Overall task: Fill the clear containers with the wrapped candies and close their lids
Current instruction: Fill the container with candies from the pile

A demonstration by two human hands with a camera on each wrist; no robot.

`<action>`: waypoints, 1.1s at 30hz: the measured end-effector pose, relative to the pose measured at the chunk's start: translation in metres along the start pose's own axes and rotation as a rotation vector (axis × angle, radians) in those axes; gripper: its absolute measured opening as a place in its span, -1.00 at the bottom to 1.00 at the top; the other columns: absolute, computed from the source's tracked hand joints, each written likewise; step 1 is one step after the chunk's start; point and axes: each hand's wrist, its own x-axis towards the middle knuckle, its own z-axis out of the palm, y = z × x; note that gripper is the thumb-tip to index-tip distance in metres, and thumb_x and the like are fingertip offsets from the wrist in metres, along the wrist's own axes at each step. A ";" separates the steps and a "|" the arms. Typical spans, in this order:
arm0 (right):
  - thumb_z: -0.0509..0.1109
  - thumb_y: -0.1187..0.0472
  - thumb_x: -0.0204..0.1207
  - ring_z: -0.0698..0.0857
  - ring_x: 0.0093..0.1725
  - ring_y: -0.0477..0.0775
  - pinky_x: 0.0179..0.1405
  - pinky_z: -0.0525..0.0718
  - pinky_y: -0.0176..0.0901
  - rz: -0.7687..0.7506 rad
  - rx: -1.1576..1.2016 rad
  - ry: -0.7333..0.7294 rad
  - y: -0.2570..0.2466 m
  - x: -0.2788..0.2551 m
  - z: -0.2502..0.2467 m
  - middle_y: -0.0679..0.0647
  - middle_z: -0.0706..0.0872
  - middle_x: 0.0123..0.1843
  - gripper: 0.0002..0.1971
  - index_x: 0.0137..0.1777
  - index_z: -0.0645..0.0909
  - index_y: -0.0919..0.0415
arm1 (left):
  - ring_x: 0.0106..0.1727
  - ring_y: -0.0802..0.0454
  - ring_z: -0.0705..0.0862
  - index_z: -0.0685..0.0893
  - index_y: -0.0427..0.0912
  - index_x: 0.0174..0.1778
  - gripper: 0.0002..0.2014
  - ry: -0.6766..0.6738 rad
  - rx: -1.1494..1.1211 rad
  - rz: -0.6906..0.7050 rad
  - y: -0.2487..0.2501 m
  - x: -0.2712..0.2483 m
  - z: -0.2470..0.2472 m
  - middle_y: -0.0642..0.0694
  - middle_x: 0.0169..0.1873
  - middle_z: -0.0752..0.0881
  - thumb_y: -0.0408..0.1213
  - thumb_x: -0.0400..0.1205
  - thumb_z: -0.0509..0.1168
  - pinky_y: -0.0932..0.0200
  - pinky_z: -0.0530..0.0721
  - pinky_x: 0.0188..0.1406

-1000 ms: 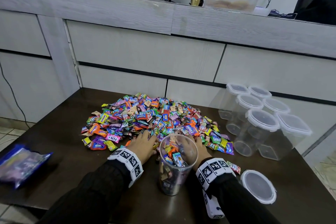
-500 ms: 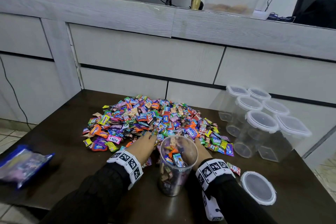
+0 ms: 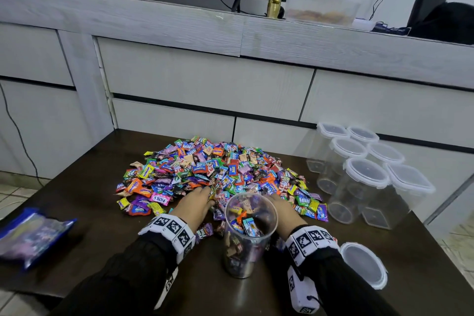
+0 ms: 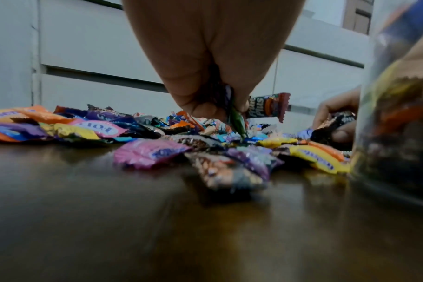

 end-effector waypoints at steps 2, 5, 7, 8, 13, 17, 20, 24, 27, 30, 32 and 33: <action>0.33 0.11 0.60 0.57 0.23 0.16 0.15 0.50 -0.16 0.022 0.026 0.080 0.004 -0.007 -0.008 0.15 0.58 0.24 -0.68 0.32 0.52 0.16 | 0.33 -0.14 0.54 0.41 -0.30 0.43 -0.65 0.030 -0.065 -0.017 0.001 -0.001 -0.006 -0.23 0.32 0.56 -0.17 0.80 0.06 0.06 0.50 0.26; 0.36 0.17 0.58 0.61 0.15 0.16 0.08 0.49 -0.15 0.006 0.124 0.188 0.008 -0.018 -0.024 0.18 0.63 0.15 -0.79 0.18 0.57 0.19 | 0.35 -0.14 0.54 0.42 -0.30 0.45 -0.64 0.076 -0.167 -0.019 0.006 -0.004 -0.020 -0.23 0.34 0.57 -0.19 0.80 0.09 0.05 0.50 0.29; 0.38 0.20 0.56 0.62 0.11 0.15 0.01 0.45 -0.17 -0.024 0.146 0.258 0.009 -0.025 -0.036 0.16 0.67 0.10 -0.82 0.13 0.59 0.22 | 0.24 -0.12 0.61 0.51 -0.29 0.34 -0.71 0.131 -0.252 0.006 0.010 -0.005 -0.029 -0.21 0.26 0.63 -0.21 0.79 0.12 0.00 0.55 0.24; 0.40 0.21 0.55 0.62 0.10 0.15 -0.01 0.44 -0.18 -0.034 0.166 0.286 0.008 -0.028 -0.041 0.16 0.68 0.08 -0.82 0.11 0.60 0.23 | 0.16 -0.10 0.64 0.55 -0.28 0.26 -0.75 0.165 -0.309 0.019 0.013 -0.007 -0.034 -0.19 0.18 0.66 -0.22 0.78 0.13 0.01 0.59 0.17; 0.43 0.24 0.53 0.64 0.07 0.15 0.08 0.48 -0.11 -0.072 0.277 0.422 0.003 -0.042 -0.064 0.15 0.72 0.04 -0.80 0.12 0.63 0.26 | -0.10 -0.03 0.65 0.56 -0.14 0.09 -0.88 0.305 -0.529 0.104 0.035 -0.014 -0.062 -0.05 -0.10 0.69 -0.21 0.77 0.15 0.14 0.57 -0.14; 0.41 0.17 0.55 0.61 -0.06 0.06 -0.02 0.50 -0.12 -0.065 0.300 0.458 -0.001 -0.050 -0.074 0.11 0.70 0.00 -0.81 0.14 0.60 0.14 | -0.09 0.19 0.62 0.57 -0.08 0.07 -0.92 0.343 -0.605 0.248 0.061 -0.021 -0.081 0.07 -0.11 0.67 -0.22 0.76 0.17 0.46 0.47 -0.23; 0.39 0.16 0.56 0.60 -0.12 0.01 -0.09 0.48 -0.18 -0.081 0.309 0.457 -0.004 -0.054 -0.078 0.09 0.69 -0.02 -0.82 0.14 0.59 0.10 | -0.09 0.33 0.59 0.56 -0.01 0.04 -0.94 0.302 -0.559 0.362 0.077 -0.032 -0.086 0.13 -0.11 0.64 -0.19 0.76 0.19 0.55 0.44 -0.21; 0.40 0.18 0.56 0.61 -0.06 0.03 -0.07 0.47 -0.18 -0.093 0.285 0.456 -0.008 -0.059 -0.078 0.10 0.69 0.00 -0.82 0.14 0.59 0.11 | 0.01 0.33 0.55 0.53 0.01 0.06 -0.91 0.192 -0.368 0.473 0.085 -0.048 -0.085 0.14 0.01 0.60 -0.12 0.77 0.14 0.45 0.48 -0.03; 0.39 0.18 0.57 0.63 0.06 0.12 0.08 0.50 -0.09 -0.096 0.261 0.447 -0.012 -0.063 -0.079 0.12 0.69 0.06 -0.80 0.17 0.59 0.15 | 0.11 0.09 0.56 0.55 -0.14 0.14 -0.81 0.115 -0.225 0.507 0.083 -0.056 -0.081 -0.01 0.09 0.59 -0.13 0.78 0.13 0.20 0.49 0.11; 0.37 0.17 0.58 0.62 0.13 0.15 0.20 0.50 -0.01 -0.090 0.252 0.431 -0.015 -0.065 -0.080 0.13 0.69 0.09 -0.80 0.18 0.58 0.16 | 0.00 0.06 0.50 0.55 -0.23 0.15 -0.80 0.103 -0.117 0.570 0.082 -0.058 -0.077 0.01 -0.02 0.51 -0.18 0.75 0.20 0.26 0.41 0.00; 0.37 0.18 0.58 0.62 0.15 0.15 0.24 0.49 0.02 -0.094 0.241 0.427 -0.017 -0.066 -0.080 0.13 0.69 0.10 -0.80 0.18 0.58 0.17 | -0.02 0.09 0.49 0.56 -0.22 0.13 -0.82 0.079 -0.077 0.595 0.085 -0.058 -0.077 -0.01 -0.01 0.53 -0.21 0.70 0.24 0.27 0.40 0.00; 0.37 0.19 0.58 0.62 0.16 0.14 0.24 0.49 0.03 -0.098 0.243 0.431 -0.018 -0.066 -0.080 0.12 0.69 0.10 -0.80 0.18 0.59 0.18 | 0.00 0.06 0.52 0.57 -0.20 0.10 -0.84 0.063 -0.066 0.597 0.086 -0.058 -0.078 -0.03 0.01 0.57 -0.22 0.68 0.25 0.22 0.45 0.04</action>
